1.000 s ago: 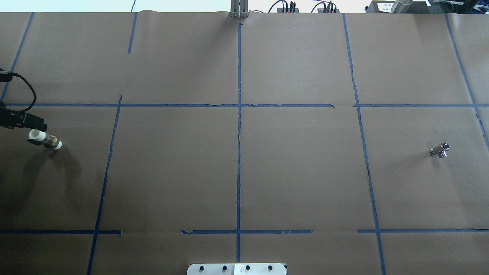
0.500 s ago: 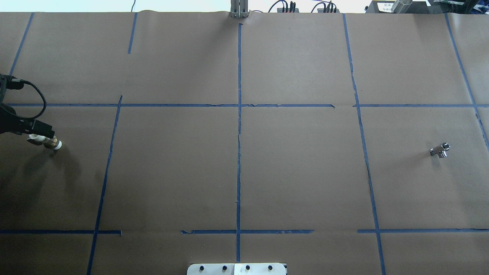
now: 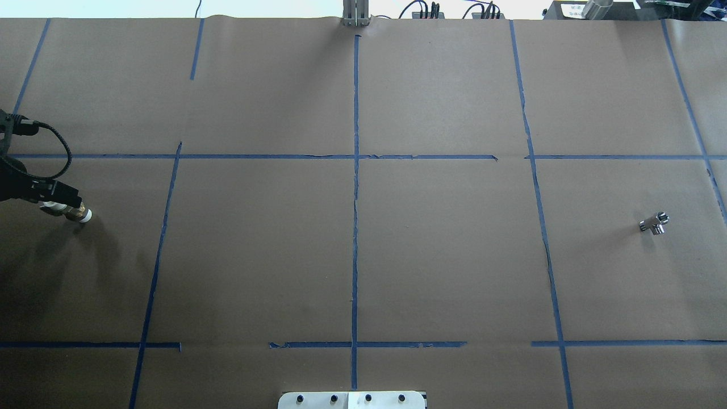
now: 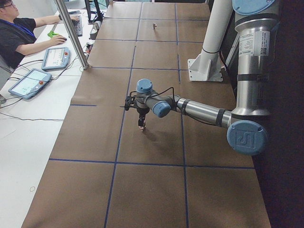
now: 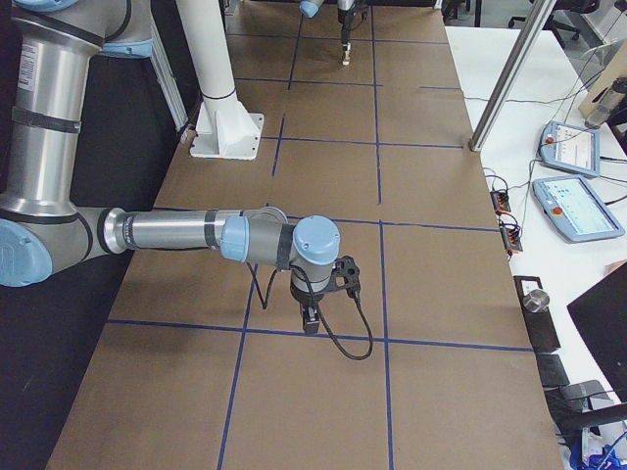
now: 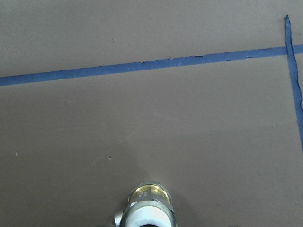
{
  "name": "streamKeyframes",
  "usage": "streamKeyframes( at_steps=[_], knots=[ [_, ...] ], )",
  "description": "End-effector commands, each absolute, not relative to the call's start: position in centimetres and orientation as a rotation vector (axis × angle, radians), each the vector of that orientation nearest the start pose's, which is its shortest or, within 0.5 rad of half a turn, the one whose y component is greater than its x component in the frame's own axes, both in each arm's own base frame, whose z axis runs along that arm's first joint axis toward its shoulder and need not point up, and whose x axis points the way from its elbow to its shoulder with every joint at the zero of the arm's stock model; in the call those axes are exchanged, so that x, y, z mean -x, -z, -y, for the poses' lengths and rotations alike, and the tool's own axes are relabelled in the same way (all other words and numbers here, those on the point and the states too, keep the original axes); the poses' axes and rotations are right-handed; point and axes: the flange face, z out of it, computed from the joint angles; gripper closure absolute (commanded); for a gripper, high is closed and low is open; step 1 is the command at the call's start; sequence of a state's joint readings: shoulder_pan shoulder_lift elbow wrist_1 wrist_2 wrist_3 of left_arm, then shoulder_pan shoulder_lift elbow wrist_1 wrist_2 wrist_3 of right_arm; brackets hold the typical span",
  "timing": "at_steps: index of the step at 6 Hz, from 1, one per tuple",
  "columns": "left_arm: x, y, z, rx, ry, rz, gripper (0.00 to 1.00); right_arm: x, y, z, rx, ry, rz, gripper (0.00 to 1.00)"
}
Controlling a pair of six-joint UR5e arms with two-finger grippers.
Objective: Assemble PPR valve and pipe with both arms
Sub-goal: 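Lower the left gripper onto the white PPR fitting and close it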
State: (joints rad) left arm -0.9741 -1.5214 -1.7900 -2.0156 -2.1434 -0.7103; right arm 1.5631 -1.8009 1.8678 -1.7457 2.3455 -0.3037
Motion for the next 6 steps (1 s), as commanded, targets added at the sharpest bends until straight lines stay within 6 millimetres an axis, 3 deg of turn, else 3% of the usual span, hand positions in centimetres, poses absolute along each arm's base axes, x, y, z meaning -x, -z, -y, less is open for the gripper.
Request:
streamKeyframes(
  at_steps=[1,3,5,6],
  knots=[
    [-21.21,-53.49,45.37,-0.133,-0.068,-0.796,0.12,-6.07,-63.20,38.63,-0.012,0.253,0.783,0.00],
    [-21.19,-53.73,45.33,-0.130,-0.069,-0.794,0.12,-6.06,-63.12,38.64,-0.014,0.254,0.784,0.00],
    [-21.10,-53.60,45.36,-0.129,-0.060,-0.794,0.98,-6.05,-63.11,38.64,-0.014,0.254,0.786,0.00],
    [-20.84,-53.20,45.36,-0.136,-0.058,-0.798,1.00,-6.05,-63.11,38.64,-0.014,0.254,0.786,0.00]
  ],
)
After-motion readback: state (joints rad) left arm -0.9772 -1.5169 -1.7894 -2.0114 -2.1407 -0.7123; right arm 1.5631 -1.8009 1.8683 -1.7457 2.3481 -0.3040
